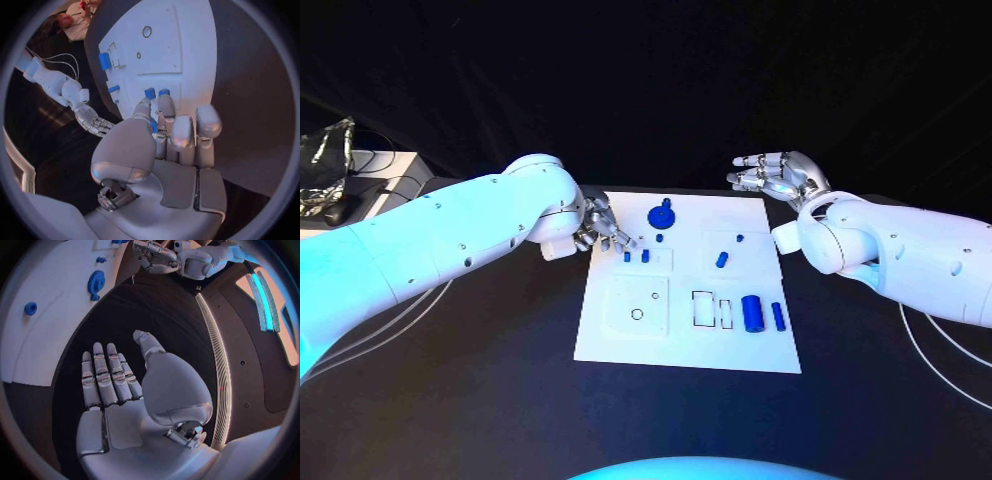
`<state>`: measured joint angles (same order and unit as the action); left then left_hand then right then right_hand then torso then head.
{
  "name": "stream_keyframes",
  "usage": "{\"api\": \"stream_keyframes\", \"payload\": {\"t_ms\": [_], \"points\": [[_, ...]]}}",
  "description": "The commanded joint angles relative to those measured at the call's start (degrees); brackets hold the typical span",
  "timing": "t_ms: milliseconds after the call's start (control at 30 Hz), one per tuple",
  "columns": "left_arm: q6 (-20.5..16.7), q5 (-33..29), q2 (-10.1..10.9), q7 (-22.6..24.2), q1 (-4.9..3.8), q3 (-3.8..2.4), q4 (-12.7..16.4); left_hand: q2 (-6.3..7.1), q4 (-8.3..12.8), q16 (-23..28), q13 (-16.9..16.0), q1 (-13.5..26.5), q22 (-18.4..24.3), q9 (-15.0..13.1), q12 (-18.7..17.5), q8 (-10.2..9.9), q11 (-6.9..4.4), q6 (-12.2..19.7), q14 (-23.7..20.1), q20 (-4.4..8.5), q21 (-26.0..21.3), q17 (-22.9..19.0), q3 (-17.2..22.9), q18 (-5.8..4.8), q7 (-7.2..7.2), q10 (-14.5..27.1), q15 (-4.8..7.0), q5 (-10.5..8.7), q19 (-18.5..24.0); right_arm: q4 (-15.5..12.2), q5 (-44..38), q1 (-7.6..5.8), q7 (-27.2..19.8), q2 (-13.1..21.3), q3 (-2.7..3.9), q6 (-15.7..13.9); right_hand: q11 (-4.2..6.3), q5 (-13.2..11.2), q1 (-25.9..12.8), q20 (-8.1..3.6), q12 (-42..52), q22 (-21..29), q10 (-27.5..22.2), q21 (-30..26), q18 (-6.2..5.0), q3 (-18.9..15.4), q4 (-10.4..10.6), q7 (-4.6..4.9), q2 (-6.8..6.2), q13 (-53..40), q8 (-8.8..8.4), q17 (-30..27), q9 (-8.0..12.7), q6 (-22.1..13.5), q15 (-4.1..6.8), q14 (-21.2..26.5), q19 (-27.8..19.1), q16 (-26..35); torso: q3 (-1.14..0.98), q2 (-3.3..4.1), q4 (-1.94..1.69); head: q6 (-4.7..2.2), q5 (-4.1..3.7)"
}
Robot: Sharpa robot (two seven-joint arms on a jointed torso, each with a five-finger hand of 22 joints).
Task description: Assemble the parts on the task board
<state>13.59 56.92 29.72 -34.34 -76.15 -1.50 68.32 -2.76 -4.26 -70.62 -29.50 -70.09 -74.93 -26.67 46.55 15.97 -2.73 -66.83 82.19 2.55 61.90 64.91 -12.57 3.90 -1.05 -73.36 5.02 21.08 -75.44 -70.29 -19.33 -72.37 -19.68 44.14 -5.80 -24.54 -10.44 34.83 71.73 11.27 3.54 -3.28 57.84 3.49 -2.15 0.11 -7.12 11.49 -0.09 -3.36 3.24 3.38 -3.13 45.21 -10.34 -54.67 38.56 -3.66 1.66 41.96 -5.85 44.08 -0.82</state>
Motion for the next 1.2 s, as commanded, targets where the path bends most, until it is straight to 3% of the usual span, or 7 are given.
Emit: {"api": "stream_keyframes", "payload": {"t_ms": [33, 367, 433, 500, 733, 933, 1200], "points": [[-2.89, -0.49, 0.85, 2.23, 0.06, -0.11, 1.48, 0.25, 0.17, 0.97, 0.20, -0.90, -4.78, 0.11, 0.04, 0.24, 0.12, 0.99, -0.57, -0.14, -1.53, -1.09, -0.31, 1.22, -0.36, 1.24, -0.20, -0.09, 1.05, -0.05, -0.48, 0.02, -0.44, 0.10, 0.02, 0.79, -0.14, 0.30, -0.68, -0.10, -0.17, 0.04, 0.31, -0.21, 0.72, 0.18, -0.22, 1.68, -0.05, 0.06, -0.16, -0.07, -0.04, 0.46, 0.02, 0.09, -0.32, 0.36, -0.02, 0.07, 0.06, -0.20, -0.04], [-14.77, -1.26, 6.90, 5.63, 1.46, -0.08, 8.56, 1.40, -1.73, 11.21, 7.42, -3.28, 0.71, 5.24, -6.47, -1.35, 3.26, 9.62, -7.08, 0.19, -14.44, -14.51, 2.08, 2.32, -4.60, 7.80, -2.18, 0.89, 6.96, -0.65, -0.60, 0.04, -0.45, 0.98, 0.02, 0.56, -0.14, 0.30, -0.68, -0.10, -0.17, 0.04, 0.31, -0.21, 0.72, 0.18, -0.22, 1.68, -0.05, 0.06, -0.16, -0.07, -0.04, 0.46, 0.02, 0.09, -0.32, 0.36, -0.02, -0.13, -0.16, -0.24, -0.35], [-17.93, -1.30, 8.18, 6.27, 2.09, -0.06, 9.99, 2.86, -3.49, 10.63, 8.96, -2.70, 0.97, 7.37, -6.05, 0.80, 3.53, 11.34, -6.81, -0.07, -14.67, -15.45, 3.88, 2.59, -5.03, 8.02, -2.37, 0.99, 6.24, -0.78, -0.62, 0.05, -0.44, 1.20, 0.02, 0.48, -0.14, 0.30, -0.68, -0.10, -0.17, 0.04, 0.31, -0.21, 0.72, 0.18, -0.22, 1.68, -0.05, 0.06, -0.16, -0.07, -0.04, 0.46, 0.02, 0.09, -0.32, 0.36, -0.01, -0.17, -0.21, -0.31, -0.42], [-22.30, -1.36, 9.65, 7.19, 3.19, -0.02, 11.78, 5.95, -5.98, 9.63, 10.66, -1.28, 0.57, 9.46, -4.88, 6.42, 3.62, 15.24, -6.44, -0.33, -14.00, -16.16, 10.08, 2.73, -5.55, 8.84, -2.56, 1.00, 5.41, -0.95, -0.66, 0.05, -0.46, 1.48, 0.01, 0.32, -0.14, 0.30, -0.68, -0.10, -0.17, 0.04, 0.31, -0.21, 0.72, 0.18, -0.22, 1.68, -0.05, 0.06, -0.16, -0.07, -0.04, 0.46, 0.02, 0.09, -0.32, 0.36, 0.00, -0.33, -0.36, -0.29, -0.46], [-31.51, 0.38, 11.91, 8.72, 6.69, 0.04, 15.83, 7.91, -6.76, 7.58, 10.24, -1.15, -1.01, 12.52, -0.24, 15.04, 4.02, 19.92, -4.72, -0.48, -10.81, -15.51, 10.55, 3.02, -5.77, 11.08, -2.57, 0.93, 2.89, -1.03, -0.71, 0.09, -0.61, 1.84, 0.01, -0.07, -0.12, 0.36, -0.69, -0.11, -0.18, 0.04, 0.34, -0.20, 0.73, 0.17, -0.28, 1.68, -0.15, 0.07, -0.18, -0.07, -0.03, 0.46, 0.03, 0.01, -0.29, 0.36, 0.15, -0.73, -0.62, -0.10, -0.61], [-33.68, 2.61, 11.67, 7.69, 8.11, 0.16, 16.63, 8.82, -7.98, 5.81, 8.60, -0.38, -2.63, 10.92, 3.35, 23.53, 3.09, 20.64, -2.88, -0.08, -7.26, -12.39, 9.98, 2.56, -4.38, 10.21, -1.86, 0.84, 1.14, -0.97, -0.72, 0.16, -0.63, 1.74, 0.01, -0.02, -0.13, 0.34, -0.67, -0.11, -0.18, 0.04, 0.31, -0.20, 0.73, 0.19, -0.33, 1.69, -0.19, 0.07, -0.17, -0.07, -0.03, 0.42, 0.02, 0.05, -0.23, 0.35, 0.09, -0.75, -0.54, -0.25, -0.46], [-31.93, 2.68, 10.37, 6.08, 8.67, 0.37, 15.59, 8.69, -9.56, 5.35, 7.88, 0.14, -3.16, 9.93, 4.11, 26.64, 2.67, 20.61, -2.37, 0.13, -6.28, -10.85, 8.34, 2.34, -3.64, 9.99, -1.53, 0.80, 0.82, -0.86, -0.72, 0.23, -0.60, 1.60, 0.01, 0.07, -0.13, 0.34, -0.67, -0.11, -0.18, 0.04, 0.31, -0.20, 0.73, 0.19, -0.33, 1.69, -0.19, 0.07, -0.17, -0.07, -0.03, 0.42, 0.02, 0.05, -0.23, 0.35, 0.03, -0.62, -0.52, -0.34, -0.50]]}}
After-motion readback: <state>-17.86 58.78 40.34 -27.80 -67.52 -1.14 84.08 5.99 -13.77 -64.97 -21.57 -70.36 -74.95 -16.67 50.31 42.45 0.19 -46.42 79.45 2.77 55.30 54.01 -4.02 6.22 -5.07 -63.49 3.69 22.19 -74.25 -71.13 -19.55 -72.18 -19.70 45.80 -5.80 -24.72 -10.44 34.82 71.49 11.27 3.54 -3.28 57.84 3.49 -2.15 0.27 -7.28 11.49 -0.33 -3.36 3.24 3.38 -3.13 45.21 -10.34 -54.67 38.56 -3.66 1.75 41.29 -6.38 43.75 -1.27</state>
